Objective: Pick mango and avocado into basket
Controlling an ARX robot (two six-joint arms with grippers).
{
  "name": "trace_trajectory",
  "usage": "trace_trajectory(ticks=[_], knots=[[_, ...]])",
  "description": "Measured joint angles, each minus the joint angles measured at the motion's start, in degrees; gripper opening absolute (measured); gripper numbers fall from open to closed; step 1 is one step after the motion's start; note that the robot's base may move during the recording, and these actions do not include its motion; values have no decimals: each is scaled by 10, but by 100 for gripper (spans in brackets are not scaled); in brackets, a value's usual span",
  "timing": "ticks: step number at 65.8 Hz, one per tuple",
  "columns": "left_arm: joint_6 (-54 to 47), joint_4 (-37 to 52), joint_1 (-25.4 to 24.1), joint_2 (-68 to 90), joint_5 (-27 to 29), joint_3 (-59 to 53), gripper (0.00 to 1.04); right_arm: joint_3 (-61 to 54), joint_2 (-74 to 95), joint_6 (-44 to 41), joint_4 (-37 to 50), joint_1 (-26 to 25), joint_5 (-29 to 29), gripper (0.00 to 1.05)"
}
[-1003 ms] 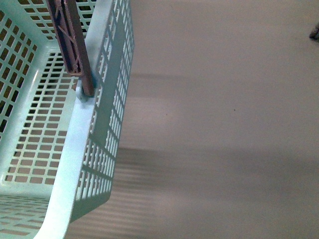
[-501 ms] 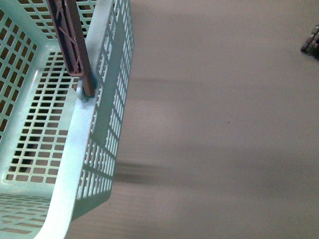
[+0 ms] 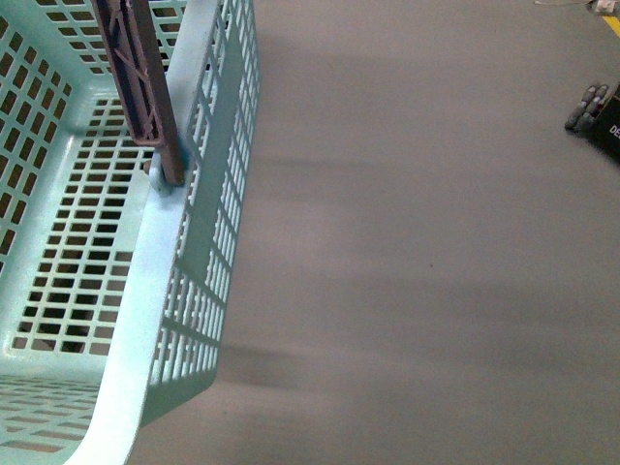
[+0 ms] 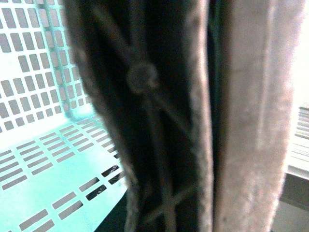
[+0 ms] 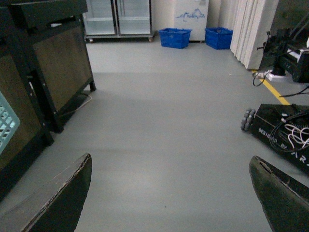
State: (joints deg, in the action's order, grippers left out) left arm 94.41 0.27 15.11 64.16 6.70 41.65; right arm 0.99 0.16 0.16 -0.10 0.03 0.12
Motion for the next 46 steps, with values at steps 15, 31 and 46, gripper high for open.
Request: trace_trajectory(ticks=[15,31,46], knots=[[0,0,0,0,0,0,15,0,0,0,0,0,0,96],[0,0,0,0,0,0,15,0,0,0,0,0,0,96],[0,0,0,0,0,0,15,0,0,0,0,0,0,96]])
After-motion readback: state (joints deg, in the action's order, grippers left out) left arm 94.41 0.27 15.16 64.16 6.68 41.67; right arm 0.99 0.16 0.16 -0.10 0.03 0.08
